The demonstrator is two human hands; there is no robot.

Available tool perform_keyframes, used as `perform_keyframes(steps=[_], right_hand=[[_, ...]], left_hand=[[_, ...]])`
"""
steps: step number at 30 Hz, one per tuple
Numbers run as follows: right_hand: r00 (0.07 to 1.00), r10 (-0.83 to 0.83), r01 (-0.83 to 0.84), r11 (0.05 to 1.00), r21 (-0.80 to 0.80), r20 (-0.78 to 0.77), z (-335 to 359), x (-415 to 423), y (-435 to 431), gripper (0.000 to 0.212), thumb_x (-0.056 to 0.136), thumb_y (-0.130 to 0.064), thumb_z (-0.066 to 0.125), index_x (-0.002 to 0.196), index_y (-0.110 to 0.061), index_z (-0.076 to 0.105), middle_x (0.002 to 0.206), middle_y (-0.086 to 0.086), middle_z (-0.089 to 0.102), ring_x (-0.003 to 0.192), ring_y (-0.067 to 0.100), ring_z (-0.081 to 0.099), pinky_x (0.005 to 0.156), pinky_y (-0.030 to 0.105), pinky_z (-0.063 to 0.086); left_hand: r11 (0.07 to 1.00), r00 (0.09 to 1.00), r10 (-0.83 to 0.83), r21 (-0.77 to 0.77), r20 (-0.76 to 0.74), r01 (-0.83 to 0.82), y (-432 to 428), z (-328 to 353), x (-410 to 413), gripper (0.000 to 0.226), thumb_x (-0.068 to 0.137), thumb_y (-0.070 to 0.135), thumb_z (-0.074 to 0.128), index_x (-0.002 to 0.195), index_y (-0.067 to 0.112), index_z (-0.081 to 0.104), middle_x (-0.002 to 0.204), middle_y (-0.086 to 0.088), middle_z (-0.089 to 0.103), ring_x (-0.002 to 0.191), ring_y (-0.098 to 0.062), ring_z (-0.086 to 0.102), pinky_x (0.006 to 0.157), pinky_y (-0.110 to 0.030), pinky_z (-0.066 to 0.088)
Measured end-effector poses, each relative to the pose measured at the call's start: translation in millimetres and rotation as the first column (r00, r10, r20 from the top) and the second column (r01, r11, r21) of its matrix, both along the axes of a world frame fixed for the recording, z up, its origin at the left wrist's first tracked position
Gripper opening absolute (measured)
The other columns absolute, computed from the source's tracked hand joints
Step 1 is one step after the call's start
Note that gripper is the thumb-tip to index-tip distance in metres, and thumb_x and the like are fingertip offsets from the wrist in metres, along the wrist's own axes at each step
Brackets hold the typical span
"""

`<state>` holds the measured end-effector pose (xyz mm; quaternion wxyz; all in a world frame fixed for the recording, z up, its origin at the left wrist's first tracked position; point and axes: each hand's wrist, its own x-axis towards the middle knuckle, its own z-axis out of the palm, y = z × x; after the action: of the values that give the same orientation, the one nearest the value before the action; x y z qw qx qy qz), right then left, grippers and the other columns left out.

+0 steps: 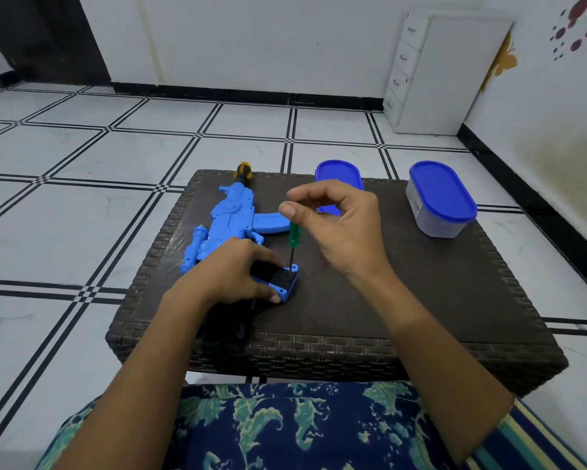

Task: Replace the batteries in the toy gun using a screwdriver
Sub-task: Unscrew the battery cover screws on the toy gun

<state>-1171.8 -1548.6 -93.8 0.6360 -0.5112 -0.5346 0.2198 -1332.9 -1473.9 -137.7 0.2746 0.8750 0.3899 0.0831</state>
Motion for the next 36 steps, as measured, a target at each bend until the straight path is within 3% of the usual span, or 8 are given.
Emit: perform_keyframes(steps=[3,9,14,20,25,29,33,36], right_hand=[[1.000,0.020,-0.020,1.000,-0.018,0.020,-1.0,-0.5,-0.7,0.016,0.085,-0.003,0.073,0.099,-0.012,0.072,0.093,0.003,0.075,0.090,0.011,0.071,0.079,0.034,0.060],[0.989,-0.055,0.060,0.998,-0.034,0.139,-3.3,-5.1,-3.3,0.023,0.076,-0.029,0.083,0.095,-0.020,0.075,0.094,-0.005,0.073,0.076,0.012,0.066,0.062,0.015,0.049],[0.988,-0.107,0.104,0.994,0.032,0.115,-3.2,-0.8,1.0,0.018,0.072,-0.015,0.086,0.085,-0.018,0.075,0.091,0.002,0.068,0.080,0.015,0.062,0.060,0.013,0.046],[0.995,-0.016,0.021,0.998,-0.057,0.098,-2.4,0.0,-1.0,0.017,0.087,-0.004,0.069,0.099,-0.014,0.074,0.089,-0.006,0.072,0.072,-0.001,0.064,0.061,0.017,0.052],[0.999,-0.023,0.024,1.000,-0.019,0.049,-0.5,-4.3,-2.9,0.014,0.077,-0.015,0.082,0.085,-0.018,0.071,0.084,-0.005,0.071,0.074,0.004,0.065,0.059,0.020,0.051],[0.999,-0.044,0.044,0.999,-0.006,0.024,-0.6,-1.5,-0.7,0.016,0.075,-0.011,0.083,0.079,-0.020,0.070,0.086,0.003,0.071,0.079,0.012,0.067,0.066,0.035,0.059],[1.000,0.004,-0.004,0.999,-0.036,-0.014,1.6,-0.9,-1.5,0.016,0.079,0.001,0.077,0.083,-0.013,0.069,0.091,0.009,0.070,0.079,0.000,0.066,0.067,0.015,0.052],[0.997,0.046,-0.049,0.997,-0.058,-0.059,1.4,-1.6,-1.2,0.017,0.081,0.004,0.073,0.087,-0.011,0.068,0.091,0.008,0.073,0.083,0.009,0.069,0.071,0.016,0.052]], left_hand=[[1.000,1.000,-0.008,0.009,-0.005,0.008,-0.7,1.1,-0.2,0.058,0.063,0.034,0.088,0.117,0.030,0.068,0.112,0.018,0.066,0.109,-0.002,0.056,0.097,-0.024,0.043],[0.999,1.000,-0.013,0.036,0.004,0.013,-1.4,1.2,-1.1,0.059,0.063,0.034,0.088,0.118,0.027,0.068,0.112,0.013,0.067,0.107,-0.005,0.057,0.092,-0.023,0.044],[0.999,1.000,-0.025,0.046,0.000,0.025,-1.8,0.9,-1.4,0.058,0.064,0.034,0.088,0.117,0.028,0.068,0.111,0.014,0.068,0.106,-0.003,0.058,0.088,-0.018,0.041],[1.000,1.000,-0.011,0.024,0.004,0.011,-2.2,1.9,1.3,0.058,0.063,0.033,0.089,0.117,0.028,0.068,0.112,0.016,0.067,0.109,-0.002,0.057,0.096,-0.023,0.043],[1.000,1.000,-0.007,0.020,-0.004,0.007,-2.2,0.9,-0.4,0.061,0.063,0.034,0.088,0.119,0.027,0.067,0.114,0.012,0.067,0.109,-0.004,0.057,0.096,-0.025,0.044],[1.000,1.000,-0.011,0.007,-0.008,0.012,-1.1,0.4,0.0,0.060,0.063,0.035,0.088,0.119,0.029,0.067,0.115,0.014,0.067,0.110,-0.004,0.058,0.098,-0.026,0.044],[1.000,1.000,-0.011,0.011,-0.016,0.012,-1.0,1.2,1.0,0.059,0.064,0.035,0.088,0.119,0.029,0.067,0.113,0.017,0.066,0.109,-0.001,0.056,0.094,-0.020,0.042],[1.000,1.000,-0.011,0.003,-0.017,0.011,-2.1,1.5,1.0,0.060,0.061,0.039,0.088,0.117,0.029,0.068,0.110,0.017,0.066,0.108,-0.002,0.058,0.095,-0.023,0.044]])
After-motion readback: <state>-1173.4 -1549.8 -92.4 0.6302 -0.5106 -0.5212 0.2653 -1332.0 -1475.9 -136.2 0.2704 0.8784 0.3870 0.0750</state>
